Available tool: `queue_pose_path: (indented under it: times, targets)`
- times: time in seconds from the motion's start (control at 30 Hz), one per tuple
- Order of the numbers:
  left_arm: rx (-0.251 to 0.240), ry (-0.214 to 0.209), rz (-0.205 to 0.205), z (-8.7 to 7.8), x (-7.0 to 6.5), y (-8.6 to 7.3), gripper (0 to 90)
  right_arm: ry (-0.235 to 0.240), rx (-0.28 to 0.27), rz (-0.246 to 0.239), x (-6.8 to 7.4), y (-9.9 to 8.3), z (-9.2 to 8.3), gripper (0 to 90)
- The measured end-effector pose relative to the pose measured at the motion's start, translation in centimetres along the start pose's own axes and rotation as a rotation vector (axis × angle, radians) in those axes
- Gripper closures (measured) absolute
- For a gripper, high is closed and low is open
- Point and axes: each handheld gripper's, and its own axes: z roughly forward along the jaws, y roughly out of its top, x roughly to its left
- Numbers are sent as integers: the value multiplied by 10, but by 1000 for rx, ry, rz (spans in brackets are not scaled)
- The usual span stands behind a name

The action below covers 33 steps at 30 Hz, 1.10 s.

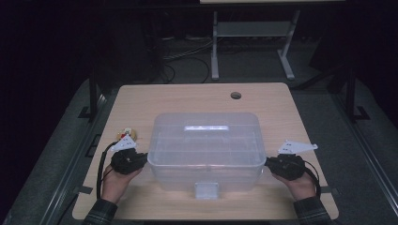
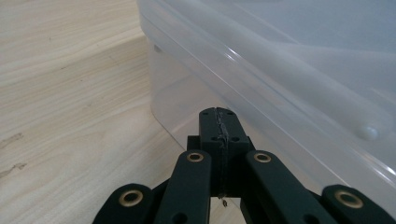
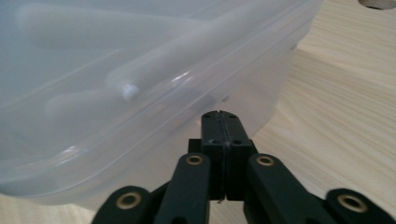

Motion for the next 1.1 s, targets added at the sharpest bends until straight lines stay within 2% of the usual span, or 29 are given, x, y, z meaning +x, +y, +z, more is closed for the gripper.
queue_pose_path:
  times: [0.03,0.1,0.27,0.43,0.57,0.97,1.1]
  targets:
    - [4,14,5,-1,0,0,872,-15,9,-10,0,0,0,846]
    - [10,41,15,-3,2,0,847,-20,15,-8,-1,-1,1,840]
    - [10,60,4,-8,8,-1,785,-45,5,2,-6,-3,-2,758]
    - [40,88,29,-11,9,-4,661,-74,9,13,-13,-5,-4,637]
    - [68,107,59,-10,7,-6,591,-66,6,20,-16,-5,-5,583]
    - [115,144,40,-19,15,-23,452,-73,6,50,-24,-4,-7,478]
    - [114,149,25,-24,17,-28,428,-77,2,49,-25,-2,-8,451]
